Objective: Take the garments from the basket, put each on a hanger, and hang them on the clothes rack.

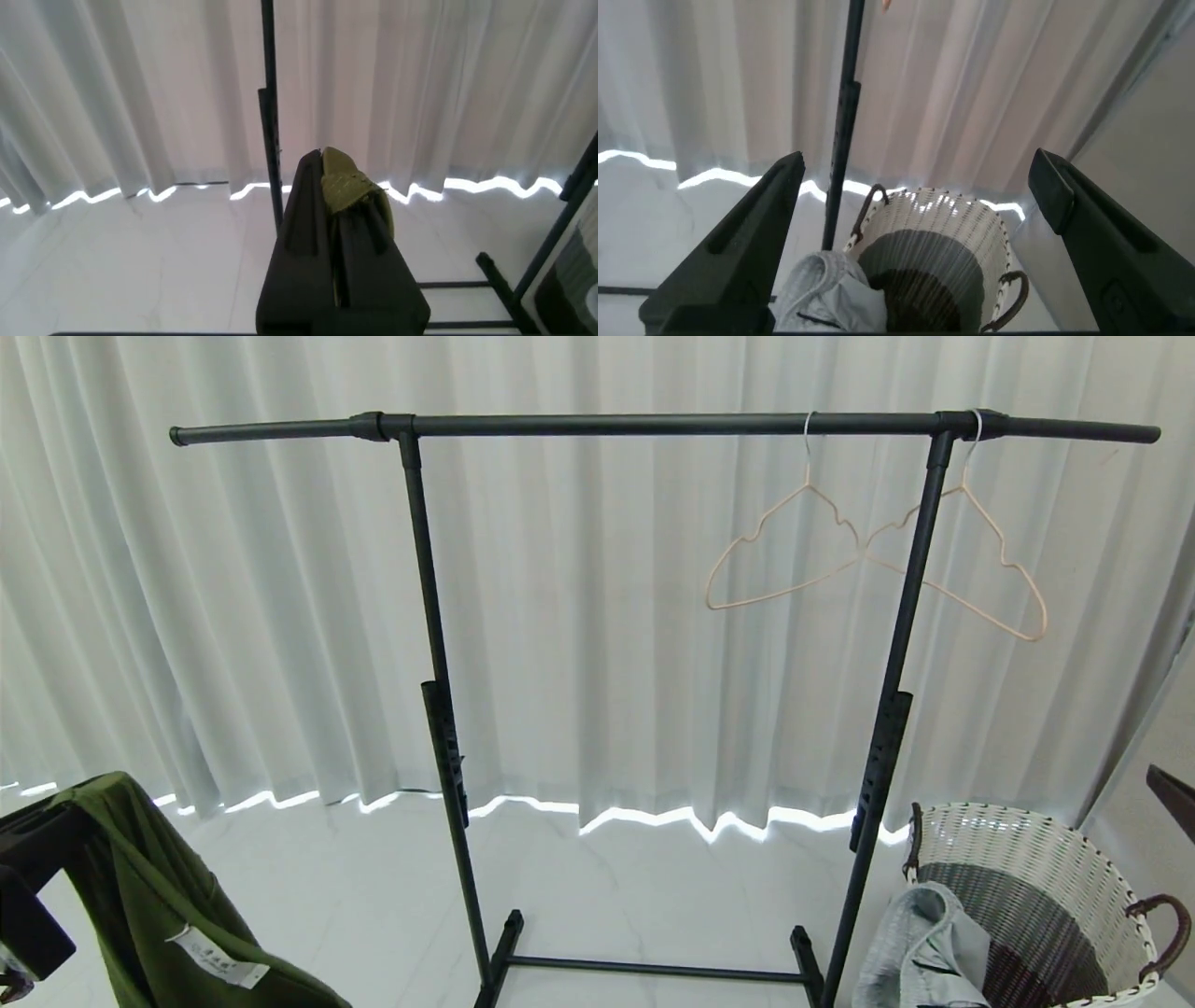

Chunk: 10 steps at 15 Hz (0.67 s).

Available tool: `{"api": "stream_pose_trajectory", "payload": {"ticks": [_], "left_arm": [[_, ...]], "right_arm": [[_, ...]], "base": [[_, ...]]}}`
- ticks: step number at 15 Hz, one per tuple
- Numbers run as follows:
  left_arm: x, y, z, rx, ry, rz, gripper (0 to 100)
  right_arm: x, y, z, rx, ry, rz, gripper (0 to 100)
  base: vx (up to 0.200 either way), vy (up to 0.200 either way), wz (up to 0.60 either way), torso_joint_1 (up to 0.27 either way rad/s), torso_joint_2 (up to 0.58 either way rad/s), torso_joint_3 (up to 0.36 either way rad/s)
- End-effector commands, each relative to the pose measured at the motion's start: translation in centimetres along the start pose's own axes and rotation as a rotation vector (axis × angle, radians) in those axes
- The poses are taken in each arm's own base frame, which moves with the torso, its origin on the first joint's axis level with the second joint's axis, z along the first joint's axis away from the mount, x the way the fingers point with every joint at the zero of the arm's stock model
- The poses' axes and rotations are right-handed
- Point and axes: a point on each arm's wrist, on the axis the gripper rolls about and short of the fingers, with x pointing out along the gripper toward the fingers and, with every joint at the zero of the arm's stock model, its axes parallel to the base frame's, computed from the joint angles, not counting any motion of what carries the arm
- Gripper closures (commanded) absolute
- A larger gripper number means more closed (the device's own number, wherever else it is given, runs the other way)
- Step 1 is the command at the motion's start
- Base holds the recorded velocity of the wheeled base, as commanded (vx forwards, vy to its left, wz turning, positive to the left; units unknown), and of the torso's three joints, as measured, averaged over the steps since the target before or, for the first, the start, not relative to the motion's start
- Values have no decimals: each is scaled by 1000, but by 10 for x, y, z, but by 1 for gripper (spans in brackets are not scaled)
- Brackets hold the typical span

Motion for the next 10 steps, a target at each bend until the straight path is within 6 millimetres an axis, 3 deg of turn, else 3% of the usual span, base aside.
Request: {"api": "stream_pose_trajectory", "payload": {"ticks": [1,7,10], "left_arm": [[5,-1,-2,2,28,-6,100],[3,-2,2,0,-30,-72,100],[-1,-2,2,0,-45,-71,100]], "right_arm": [[-1,0,0,1,-3,-1,0],[-3,1,-2,-2,-1,1,0],[-4,0,-1,0,-8,0,0]], "base": [[0,0,0,163,-173,-237],[0,0,0,123,-522,-257],[0,0,0,328,-468,-268]]}}
